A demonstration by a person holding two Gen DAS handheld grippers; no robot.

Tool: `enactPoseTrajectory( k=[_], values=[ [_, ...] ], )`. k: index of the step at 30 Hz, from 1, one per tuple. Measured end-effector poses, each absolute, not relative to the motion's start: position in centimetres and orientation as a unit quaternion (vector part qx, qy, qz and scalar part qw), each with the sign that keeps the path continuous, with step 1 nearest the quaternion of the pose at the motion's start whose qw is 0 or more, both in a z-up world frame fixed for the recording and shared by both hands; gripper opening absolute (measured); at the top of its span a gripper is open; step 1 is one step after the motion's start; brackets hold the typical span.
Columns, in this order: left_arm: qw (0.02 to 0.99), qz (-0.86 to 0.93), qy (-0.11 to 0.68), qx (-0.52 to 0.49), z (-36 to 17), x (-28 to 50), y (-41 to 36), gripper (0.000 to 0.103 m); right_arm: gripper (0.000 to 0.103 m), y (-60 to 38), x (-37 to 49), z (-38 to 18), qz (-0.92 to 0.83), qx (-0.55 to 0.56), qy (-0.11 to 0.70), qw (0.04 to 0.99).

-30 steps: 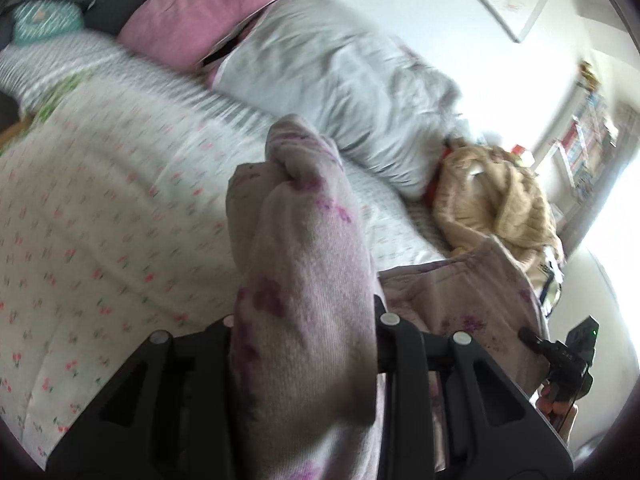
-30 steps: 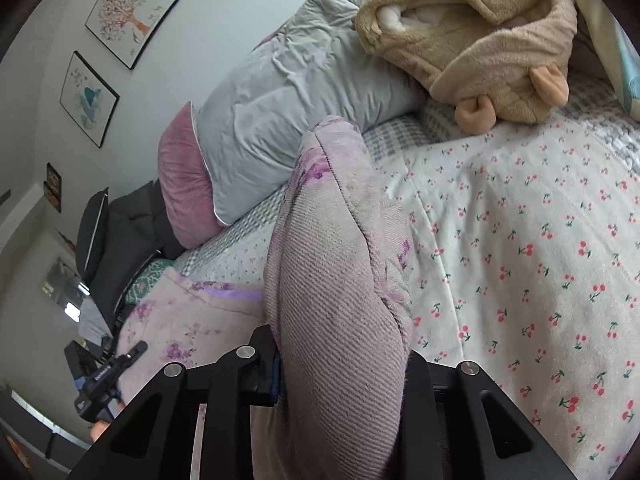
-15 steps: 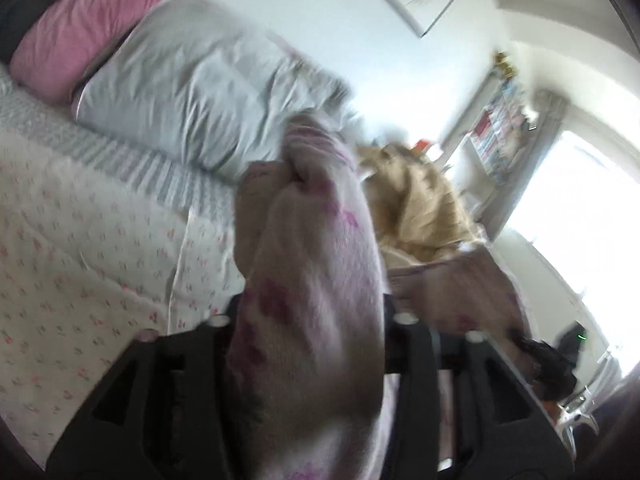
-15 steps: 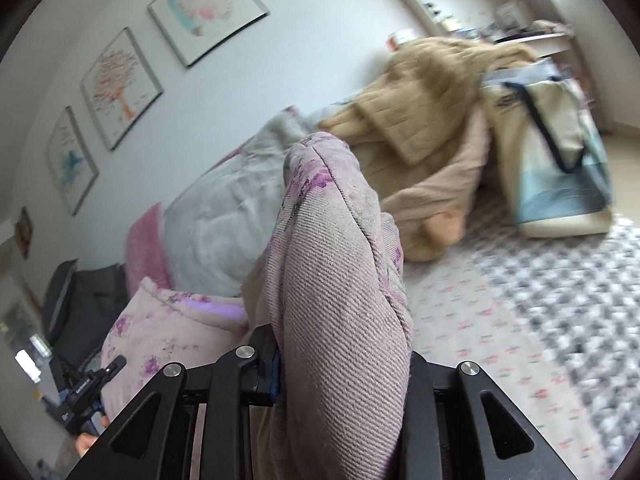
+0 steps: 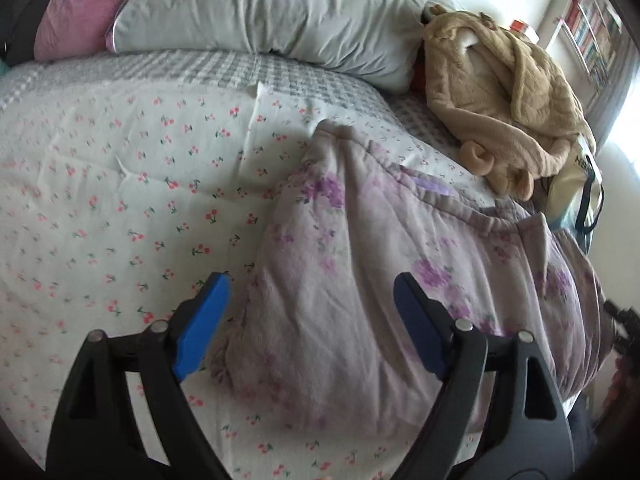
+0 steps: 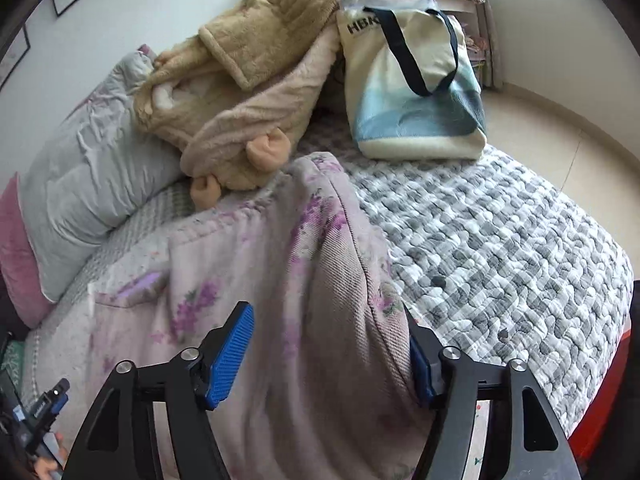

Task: Fold large clothes
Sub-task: 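Release the folded jacket with both tools and pull them back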

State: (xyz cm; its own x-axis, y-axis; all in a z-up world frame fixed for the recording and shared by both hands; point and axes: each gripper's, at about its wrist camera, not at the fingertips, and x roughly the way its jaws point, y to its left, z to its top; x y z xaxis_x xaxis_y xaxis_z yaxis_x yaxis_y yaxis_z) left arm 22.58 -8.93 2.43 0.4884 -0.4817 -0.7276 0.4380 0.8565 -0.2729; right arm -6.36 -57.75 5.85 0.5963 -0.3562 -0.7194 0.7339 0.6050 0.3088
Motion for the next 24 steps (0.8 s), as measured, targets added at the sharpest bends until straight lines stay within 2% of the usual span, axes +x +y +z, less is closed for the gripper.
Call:
enactPoseTrajectory(
  k=[1, 4, 9, 15, 24],
  values=[
    [0.865, -0.266, 0.425, -0.014, 3.1, 21.9, -9.1, 0.09, 0.082, -57.0, -6.6, 6.4, -0.325, 0.3, 0.307, 0.843],
    [0.875, -0.261, 0.407, 0.024, 5.0, 19.1, -8.8, 0.102, 0.087, -54.6, -7.6, 7.7, -0.34, 0.278, 0.298, 0.847],
    [0.875, -0.262, 0.404, 0.057, 6.4, 14.4, -8.5, 0.102, 0.091, -50.7, -9.4, 8.5, -0.332, 0.251, 0.288, 0.863],
    [0.867, -0.278, 0.404, 0.084, 6.0, 8.7, -8.4, 0.102, 0.103, -45.6, -11.3, 9.6, -0.317, 0.216, 0.283, 0.879],
    [0.841, -0.291, 0.447, 0.092, 1.9, 5.1, -8.7, 0.102, 0.103, -39.9, -11.1, 6.1, -0.292, 0.206, 0.334, 0.872]
  ],
)
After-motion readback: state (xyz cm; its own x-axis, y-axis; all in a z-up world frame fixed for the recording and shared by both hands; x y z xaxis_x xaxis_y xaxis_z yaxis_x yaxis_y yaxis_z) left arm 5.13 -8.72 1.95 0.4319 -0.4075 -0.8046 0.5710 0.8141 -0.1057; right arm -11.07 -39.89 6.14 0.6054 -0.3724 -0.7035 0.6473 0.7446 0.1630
